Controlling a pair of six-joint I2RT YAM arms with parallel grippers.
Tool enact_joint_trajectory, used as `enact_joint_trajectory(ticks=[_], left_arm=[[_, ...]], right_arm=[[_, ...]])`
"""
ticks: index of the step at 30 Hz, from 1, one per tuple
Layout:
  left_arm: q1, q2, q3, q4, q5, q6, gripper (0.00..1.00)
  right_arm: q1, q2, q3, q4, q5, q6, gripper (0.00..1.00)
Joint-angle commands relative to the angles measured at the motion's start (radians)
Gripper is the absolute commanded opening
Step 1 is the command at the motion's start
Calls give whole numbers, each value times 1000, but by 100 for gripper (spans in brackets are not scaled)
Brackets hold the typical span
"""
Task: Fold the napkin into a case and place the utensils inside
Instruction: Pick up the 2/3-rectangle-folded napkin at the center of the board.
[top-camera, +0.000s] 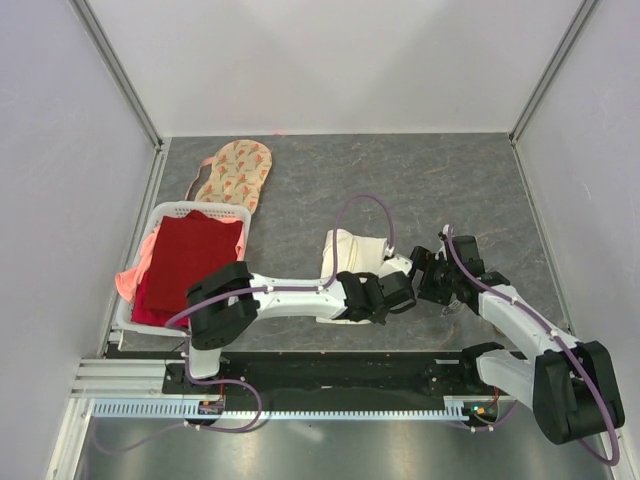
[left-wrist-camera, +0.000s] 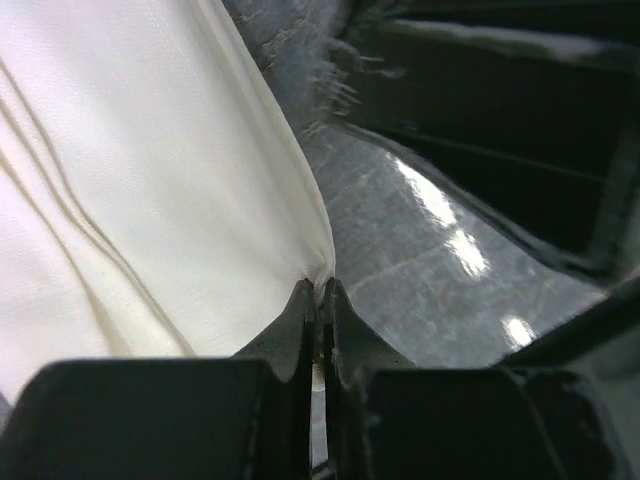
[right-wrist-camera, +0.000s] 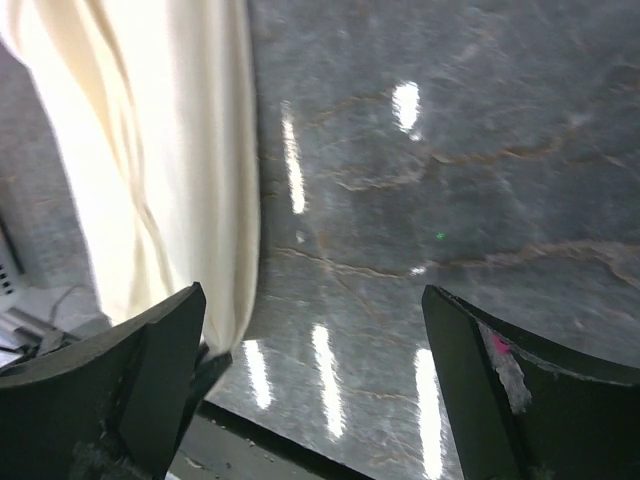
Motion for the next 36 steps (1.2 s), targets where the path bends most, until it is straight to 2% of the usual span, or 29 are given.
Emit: enact_joint_trajectory(ticks=[1,14,23,36], left_arm=[[12,-112,-23,8,56,-59,2],[29,-189,-103,42,131,-85,2],[32,-245,-118,58,151,-93,2],[32,-264,-151,81,192,-103,2]], right_arm=[[-2,38,-4,145,-99,60,98],[16,224,9,344,-157,224,95],[19,276,30,372,-108,224,79],[18,380,52,514,-134,253,60]])
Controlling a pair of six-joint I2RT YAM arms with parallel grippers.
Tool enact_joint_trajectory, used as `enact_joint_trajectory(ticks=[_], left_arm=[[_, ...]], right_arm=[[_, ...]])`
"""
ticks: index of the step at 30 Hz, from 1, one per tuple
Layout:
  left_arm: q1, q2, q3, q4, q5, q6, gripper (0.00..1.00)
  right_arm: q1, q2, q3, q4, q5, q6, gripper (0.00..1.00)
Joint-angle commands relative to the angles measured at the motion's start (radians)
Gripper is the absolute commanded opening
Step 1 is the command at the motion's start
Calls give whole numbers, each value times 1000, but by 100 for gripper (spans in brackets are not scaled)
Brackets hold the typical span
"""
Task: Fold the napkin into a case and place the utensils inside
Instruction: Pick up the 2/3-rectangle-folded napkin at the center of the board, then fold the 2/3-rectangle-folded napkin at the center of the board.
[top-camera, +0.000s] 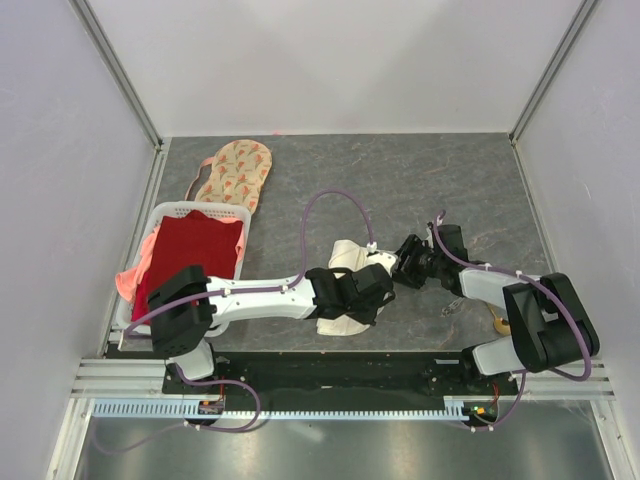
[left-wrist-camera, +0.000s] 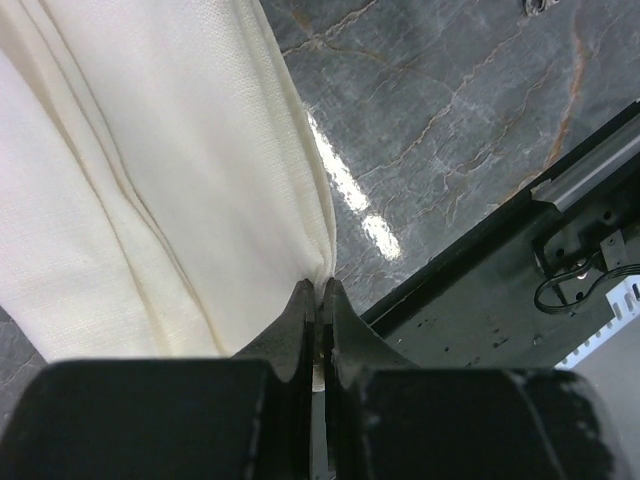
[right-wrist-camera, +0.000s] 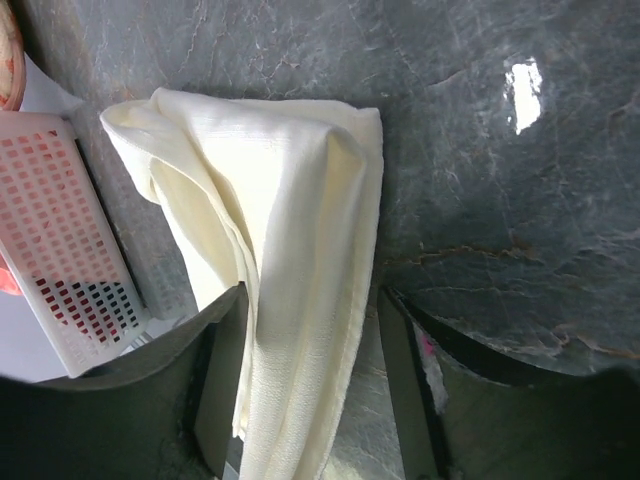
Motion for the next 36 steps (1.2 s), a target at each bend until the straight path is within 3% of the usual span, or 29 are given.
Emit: enact_joint_trajectory(ticks=[1,20,23,26,27,28,30,33,36], left_arm=[[4,-30,-10,47,17,-38,2],[16,7,21,94,92,-64,2],[16,16,19,102,106,-78,2],[17,36,32,113,159,-64,6],[26,42,51,105,169,-58,10],[33,42,50,105,175,-57,25],[63,21,20,136,233,-55,39],[109,-49,-33,166,267,-51,46],[180,-109,-76,189,301,-54,45]], right_arm=[[3,25,27,68,1,6,59],[5,-1,-123,249,22,13,59],[5,14,-128,303,4,51,54],[6,8,-155,378,1,85,39],[5,-7,-163,381,10,93,29],[5,-13,-163,373,19,88,25],[6,-29,-155,347,32,73,18],[5,-27,-139,309,35,49,10],[5,-21,-138,321,27,47,6]])
